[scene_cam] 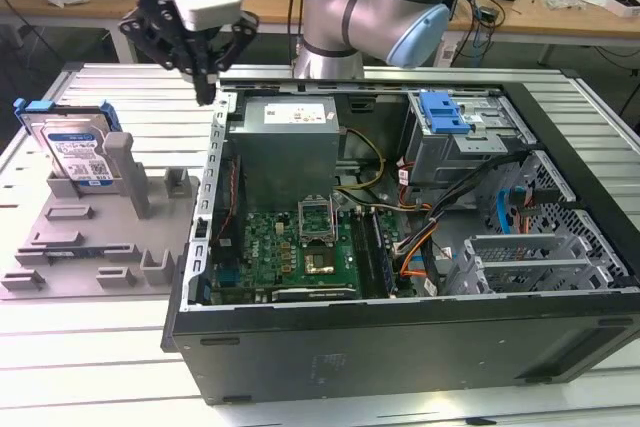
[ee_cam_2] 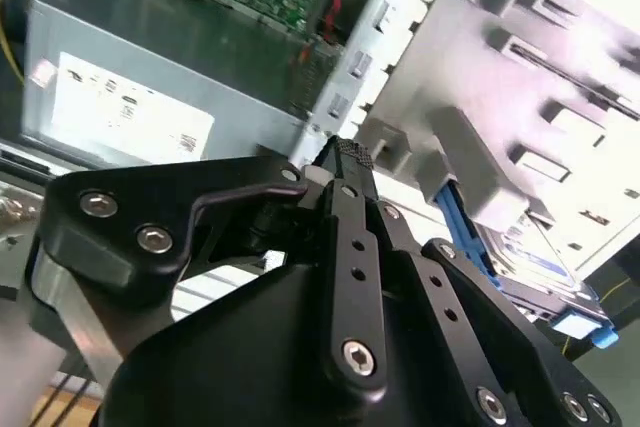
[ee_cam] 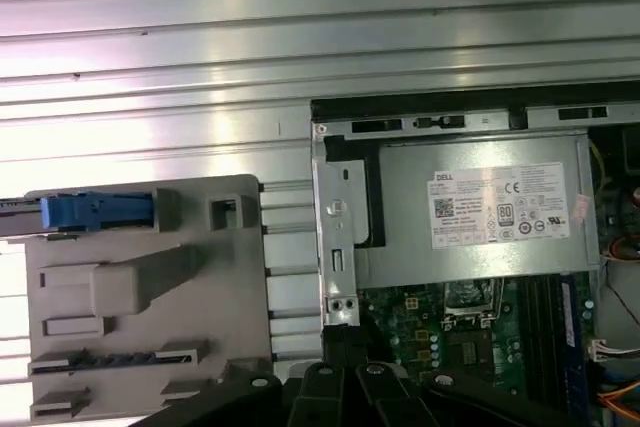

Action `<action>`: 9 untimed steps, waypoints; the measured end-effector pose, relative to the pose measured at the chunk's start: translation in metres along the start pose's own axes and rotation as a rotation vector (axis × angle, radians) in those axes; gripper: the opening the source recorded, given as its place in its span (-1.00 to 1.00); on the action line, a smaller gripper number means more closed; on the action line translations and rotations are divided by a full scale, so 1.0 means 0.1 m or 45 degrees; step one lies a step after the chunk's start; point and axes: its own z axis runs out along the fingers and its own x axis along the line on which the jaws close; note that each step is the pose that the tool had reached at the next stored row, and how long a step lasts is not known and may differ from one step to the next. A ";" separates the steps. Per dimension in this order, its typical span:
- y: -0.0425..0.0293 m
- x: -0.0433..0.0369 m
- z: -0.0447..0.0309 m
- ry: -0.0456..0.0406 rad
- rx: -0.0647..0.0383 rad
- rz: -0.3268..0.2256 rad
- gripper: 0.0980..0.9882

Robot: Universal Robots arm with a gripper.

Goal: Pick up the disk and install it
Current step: 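Reach for the disk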

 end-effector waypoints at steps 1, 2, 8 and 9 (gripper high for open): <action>0.012 0.066 0.004 0.000 0.000 0.000 -0.98; 0.021 0.111 0.008 0.001 0.000 0.000 -0.98; 0.103 0.508 0.040 0.003 0.001 0.000 -0.98; 0.112 0.553 0.044 0.003 0.001 0.000 -0.98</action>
